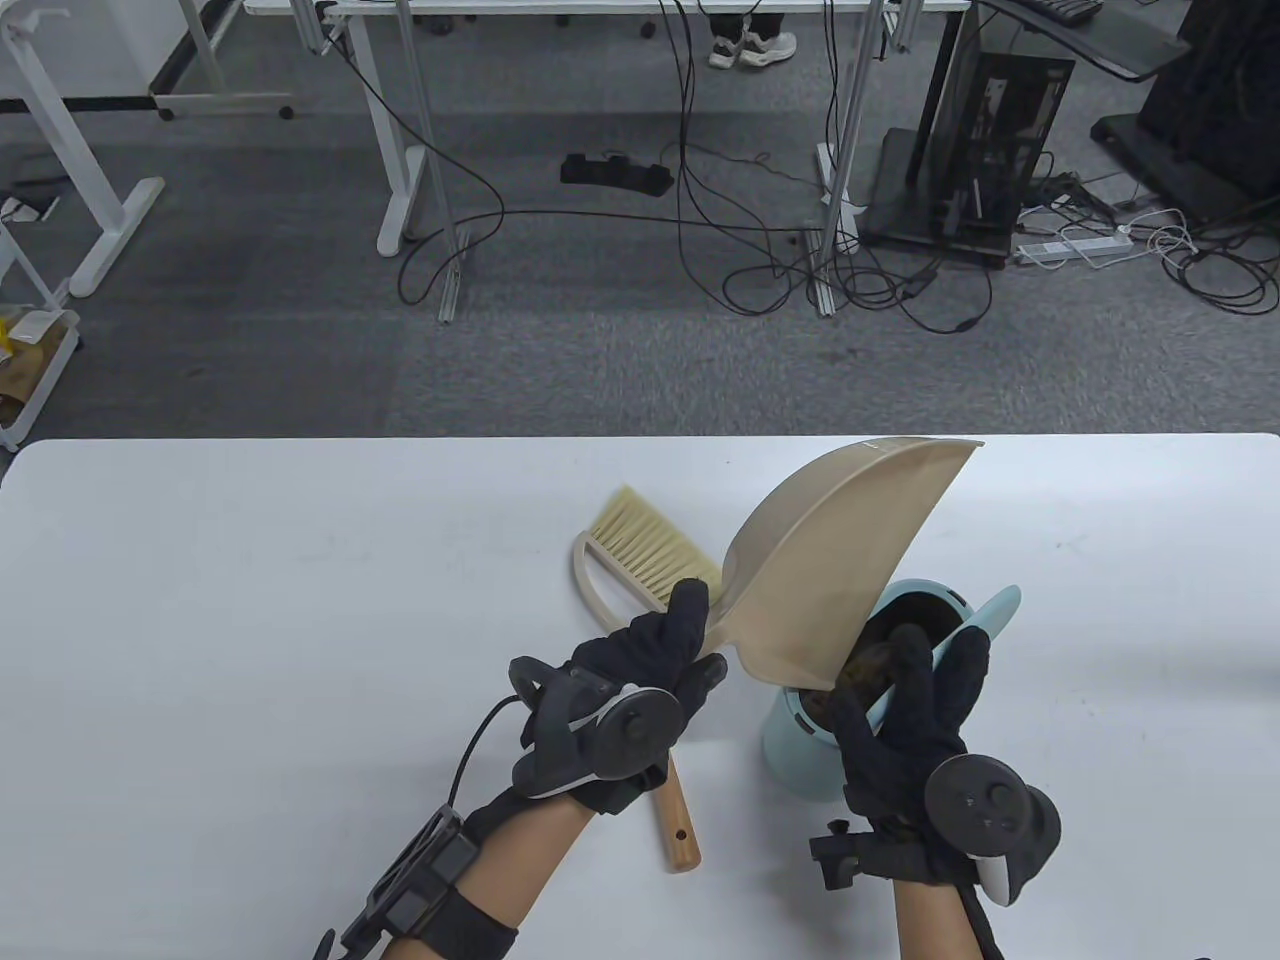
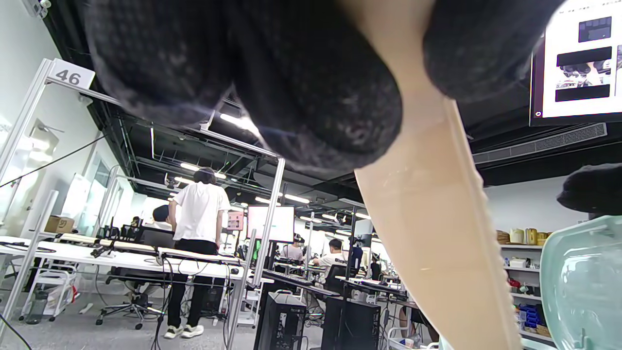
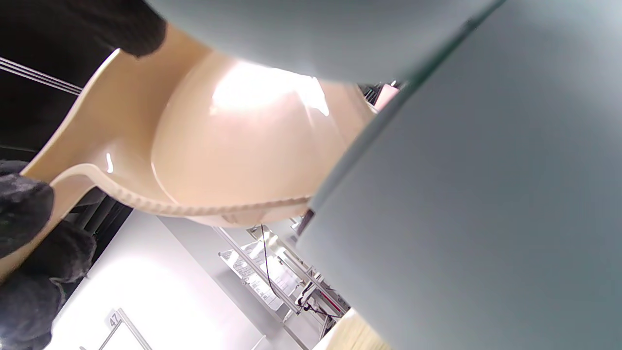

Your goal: Sweep raisins on the table into the desktop trash can

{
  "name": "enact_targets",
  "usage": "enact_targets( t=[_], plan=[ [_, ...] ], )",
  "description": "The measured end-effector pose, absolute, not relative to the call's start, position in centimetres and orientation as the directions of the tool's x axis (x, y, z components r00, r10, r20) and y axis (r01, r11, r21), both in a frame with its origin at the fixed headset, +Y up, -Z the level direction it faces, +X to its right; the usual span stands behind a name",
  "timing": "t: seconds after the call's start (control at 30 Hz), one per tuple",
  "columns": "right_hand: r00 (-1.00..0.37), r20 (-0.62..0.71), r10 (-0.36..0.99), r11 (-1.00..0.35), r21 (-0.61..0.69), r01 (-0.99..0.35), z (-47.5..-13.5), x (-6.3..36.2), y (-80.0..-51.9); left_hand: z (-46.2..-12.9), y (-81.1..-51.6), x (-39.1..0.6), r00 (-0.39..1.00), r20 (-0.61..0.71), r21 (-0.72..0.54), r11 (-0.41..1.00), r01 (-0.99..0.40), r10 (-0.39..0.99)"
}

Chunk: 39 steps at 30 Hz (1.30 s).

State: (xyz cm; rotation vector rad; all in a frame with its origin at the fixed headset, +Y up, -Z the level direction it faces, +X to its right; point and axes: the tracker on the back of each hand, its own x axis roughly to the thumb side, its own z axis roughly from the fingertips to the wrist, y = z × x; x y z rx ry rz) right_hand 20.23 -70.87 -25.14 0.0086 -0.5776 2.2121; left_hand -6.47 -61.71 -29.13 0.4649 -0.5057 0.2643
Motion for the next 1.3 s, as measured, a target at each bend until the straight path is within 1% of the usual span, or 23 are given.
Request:
enact_targets(
  t=[0.17, 0.23, 0.33, 0.37, 0.47, 0.53, 0.6, 0.63, 0.77, 0.87, 0.93, 1.07, 1.17, 1.27, 1.3],
  plan=[
    [-0.655, 0.197, 0.729, -0.548, -0.404, -0.732, -25.1, 20.2, -70.9, -29.2, -62.1, -6.7, 0.849, 0.512, 0.340, 0.875, -0.344, 0.135],
    [-0.654, 0.199, 0.730, -0.546, -0.405, -0.733, -25.1, 20.2, -70.9, -29.4, -62.7, -7.1, 0.853, 0.493, 0.308, 0.883, -0.354, 0.170],
    [-0.653, 0.200, 0.730, -0.544, -0.407, -0.733, -25.1, 20.3, -70.9, -29.8, -63.5, -8.8, 0.838, 0.476, 0.261, 0.867, -0.425, 0.267],
    [-0.654, 0.200, 0.729, -0.545, -0.407, -0.732, -25.1, 20.3, -71.0, -29.8, -63.7, -9.8, 0.829, 0.472, 0.254, 0.854, -0.454, 0.300],
    [-0.653, 0.200, 0.730, -0.545, -0.406, -0.733, -25.2, 20.2, -71.0, -29.8, -63.9, -12.5, 0.840, 0.443, 0.258, 0.852, -0.455, 0.314],
    [-0.655, 0.199, 0.729, -0.547, -0.407, -0.732, -25.2, 20.2, -71.0, -29.9, -64.1, -15.1, 0.843, 0.409, 0.249, 0.846, -0.472, 0.350],
    [-0.658, 0.197, 0.727, -0.550, -0.408, -0.729, -25.1, 20.3, -71.0, -30.0, -64.5, -17.6, 0.831, 0.370, 0.222, 0.830, -0.512, 0.414],
    [-0.659, 0.197, 0.726, -0.551, -0.409, -0.728, -25.1, 20.3, -71.0, -30.1, -64.9, -18.9, 0.846, 0.339, 0.223, 0.839, -0.497, 0.411],
    [-0.666, 0.195, 0.720, -0.555, -0.413, -0.722, -25.1, 20.3, -71.0, -30.2, -67.0, -24.1, 0.867, 0.219, 0.171, 0.857, -0.486, 0.448],
    [-0.670, 0.194, 0.717, -0.559, -0.415, -0.718, -25.1, 20.3, -71.0, -30.0, -69.7, -27.8, 0.852, 0.107, 0.098, 0.848, -0.521, 0.512],
    [-0.667, 0.196, 0.719, -0.556, -0.413, -0.721, -25.1, 20.3, -71.1, -29.7, -71.6, -29.7, 0.865, 0.066, 0.068, 0.863, -0.501, 0.497],
    [-0.668, 0.195, 0.718, -0.557, -0.413, -0.720, -25.1, 20.2, -71.1, -29.3, -74.7, -32.0, 0.870, -0.042, -0.012, 0.870, -0.493, 0.492],
    [-0.669, 0.195, 0.718, -0.558, -0.415, -0.719, -25.1, 20.2, -71.1, -29.4, -76.6, -33.4, 0.805, -0.111, -0.063, 0.804, -0.591, 0.583],
    [-0.668, 0.196, 0.718, -0.556, -0.415, -0.720, -25.1, 20.3, -71.1, -29.5, -77.4, -33.9, 0.830, -0.176, -0.128, 0.824, -0.552, 0.529],
    [-0.668, 0.196, 0.718, -0.556, -0.415, -0.720, -25.1, 20.2, -71.1, -29.6, -77.7, -34.0, 0.827, -0.176, -0.132, 0.819, -0.558, 0.534]
  ],
)
